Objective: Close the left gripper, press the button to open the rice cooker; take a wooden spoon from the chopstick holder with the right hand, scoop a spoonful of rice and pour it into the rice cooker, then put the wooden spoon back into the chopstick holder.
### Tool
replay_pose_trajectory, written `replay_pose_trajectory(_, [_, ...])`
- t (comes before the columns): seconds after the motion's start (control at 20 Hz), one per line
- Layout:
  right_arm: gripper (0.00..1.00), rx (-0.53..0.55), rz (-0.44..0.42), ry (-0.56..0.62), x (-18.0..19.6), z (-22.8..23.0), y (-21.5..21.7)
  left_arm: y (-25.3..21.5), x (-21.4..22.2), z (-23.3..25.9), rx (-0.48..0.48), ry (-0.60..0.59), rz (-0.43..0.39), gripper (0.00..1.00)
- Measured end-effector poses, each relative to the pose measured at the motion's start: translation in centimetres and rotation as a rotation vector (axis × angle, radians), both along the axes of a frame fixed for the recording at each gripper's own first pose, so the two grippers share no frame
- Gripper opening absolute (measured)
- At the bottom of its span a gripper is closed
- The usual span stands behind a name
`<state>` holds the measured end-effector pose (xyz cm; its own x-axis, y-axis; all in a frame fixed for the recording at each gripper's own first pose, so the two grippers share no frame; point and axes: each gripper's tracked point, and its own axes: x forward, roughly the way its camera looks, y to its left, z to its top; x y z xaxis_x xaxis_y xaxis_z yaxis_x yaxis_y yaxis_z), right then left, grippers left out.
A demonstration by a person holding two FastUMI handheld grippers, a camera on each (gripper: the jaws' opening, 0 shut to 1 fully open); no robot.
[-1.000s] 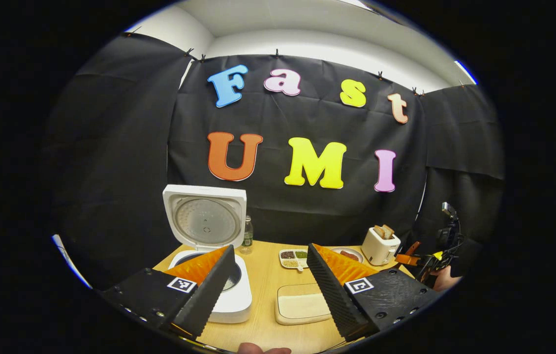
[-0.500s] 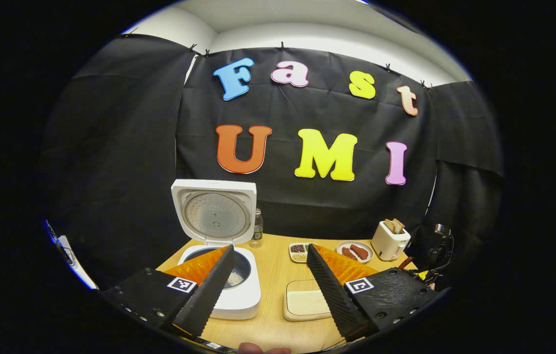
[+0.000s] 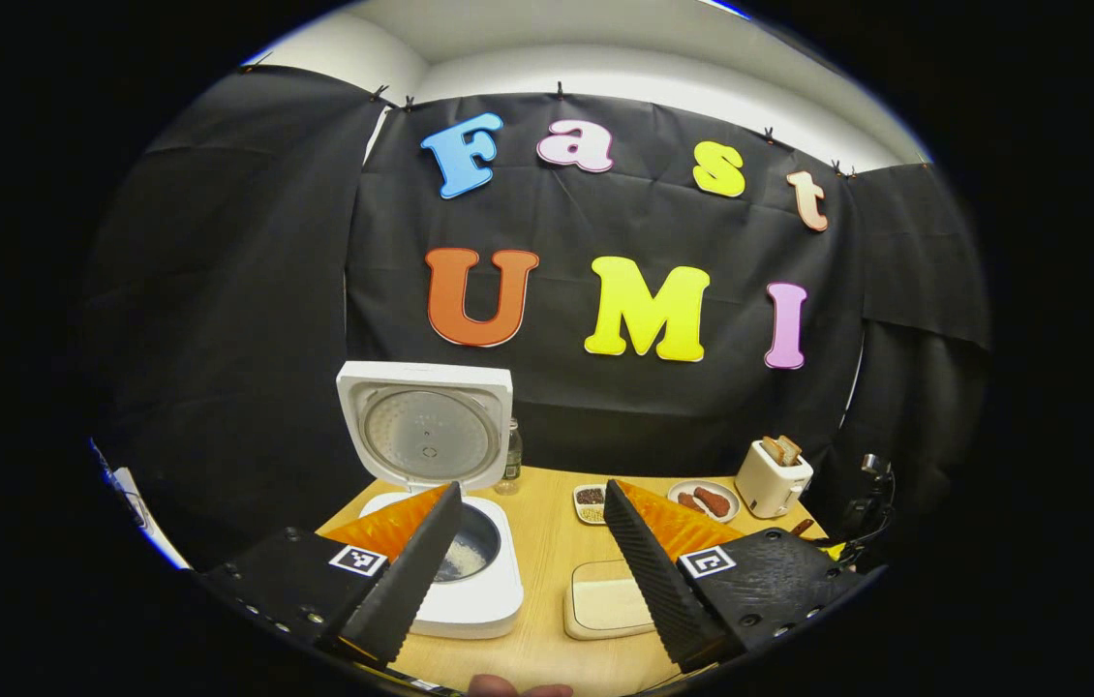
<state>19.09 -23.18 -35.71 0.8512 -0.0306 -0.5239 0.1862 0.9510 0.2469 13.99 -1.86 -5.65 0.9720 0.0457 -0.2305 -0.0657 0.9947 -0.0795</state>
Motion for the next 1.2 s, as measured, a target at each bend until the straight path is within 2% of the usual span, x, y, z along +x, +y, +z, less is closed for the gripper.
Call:
replay_pose_trajectory(0.1, [0.85, -0.001, -0.029, -0.012, -0.5, 1.4, -1.1, 1.3, 0.9, 0.4, 0.021, -0.008, 0.025, 0.94])
replay_pose_trajectory(0.35, [0.84, -0.055, -0.109, -0.099, -1.6, 7.9, -4.8, 5.3, 3.8, 2.5, 0.089, -0.043, 0.071, 0.94])
replay_pose_trajectory(0.45, [0.95, -0.104, -0.124, -0.141, -2.0, 10.9, -5.5, 6.4, 5.5, 3.6, 0.117, -0.065, 0.075, 0.94])
replay_pose_trajectory(0.6, [0.95, -0.163, -0.123, -0.212, -3.2, 15.5, -5.1, 7.8, 9.0, 5.4, 0.131, -0.076, 0.069, 0.94])
replay_pose_trajectory(0.65, [0.95, -0.166, -0.115, -0.231, -3.6, 16.8, -4.7, 8.5, 10.5, 5.5, 0.126, -0.058, 0.063, 0.95])
replay_pose_trajectory(0.7, [1.0, -0.171, -0.114, -0.235, -3.9, 17.5, -4.6, 9.2, 11.5, 5.2, 0.112, -0.026, 0.065, 0.94])
replay_pose_trajectory(0.85, [1.0, -0.17, -0.142, -0.266, -5.6, 19.8, -5.0, 11.9, 15.5, 4.6, 0.037, 0.037, 0.093, 0.96])
replay_pose_trajectory(1.0, [0.99, -0.185, -0.17, -0.274, -8.1, 20.5, -5.7, 14.3, 18.9, 3.5, 0.043, 0.078, 0.105, 0.95])
replay_pose_trajectory(1.2, [0.99, -0.203, -0.226, -0.235, -11.9, 20.2, -6.9, 15.8, 22.9, 1.8, 0.006, 0.139, 0.108, 0.94])
